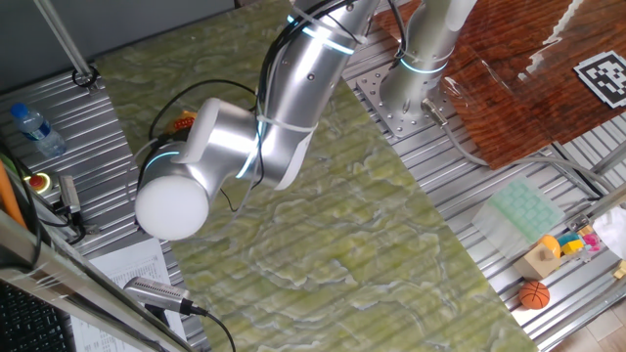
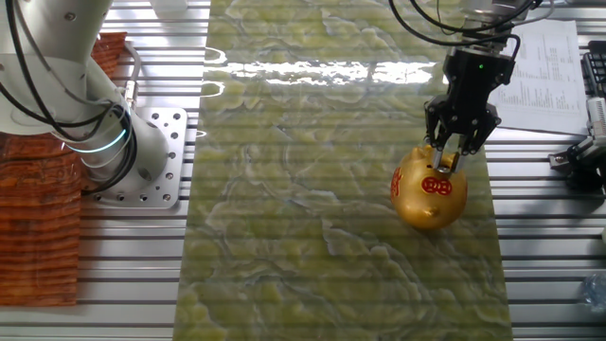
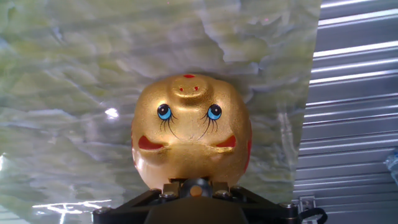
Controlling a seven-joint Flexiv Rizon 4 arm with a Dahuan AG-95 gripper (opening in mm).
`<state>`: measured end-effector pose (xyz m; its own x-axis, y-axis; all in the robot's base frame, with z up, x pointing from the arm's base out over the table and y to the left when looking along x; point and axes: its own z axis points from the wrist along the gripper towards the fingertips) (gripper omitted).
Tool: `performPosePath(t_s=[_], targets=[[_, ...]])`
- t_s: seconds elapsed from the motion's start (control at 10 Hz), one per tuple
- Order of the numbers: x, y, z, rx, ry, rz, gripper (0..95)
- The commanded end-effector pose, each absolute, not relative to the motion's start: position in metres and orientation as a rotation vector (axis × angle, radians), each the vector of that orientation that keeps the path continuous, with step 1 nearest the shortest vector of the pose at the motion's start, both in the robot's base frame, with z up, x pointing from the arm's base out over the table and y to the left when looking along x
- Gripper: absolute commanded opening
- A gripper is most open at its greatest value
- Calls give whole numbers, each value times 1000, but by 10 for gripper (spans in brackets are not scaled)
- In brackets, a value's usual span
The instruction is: Drop coins into a piggy bank
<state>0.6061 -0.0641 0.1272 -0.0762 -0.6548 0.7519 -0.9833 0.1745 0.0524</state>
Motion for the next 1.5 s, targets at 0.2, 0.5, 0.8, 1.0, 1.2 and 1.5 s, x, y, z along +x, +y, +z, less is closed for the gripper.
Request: performPosePath(t_s=[0.2,0.5,0.8,1.0,1.2,1.5], targets=[[608,-62,127,1559,-1786,627,380],[609,-61,127,1565,-1781,617,380],[607,-59,133,1557,-1799,620,380],[601,-52,151,1520,-1839,642,380],[591,-43,169,1443,-1935,675,190],[584,-36,180,1277,-2143,712,0]])
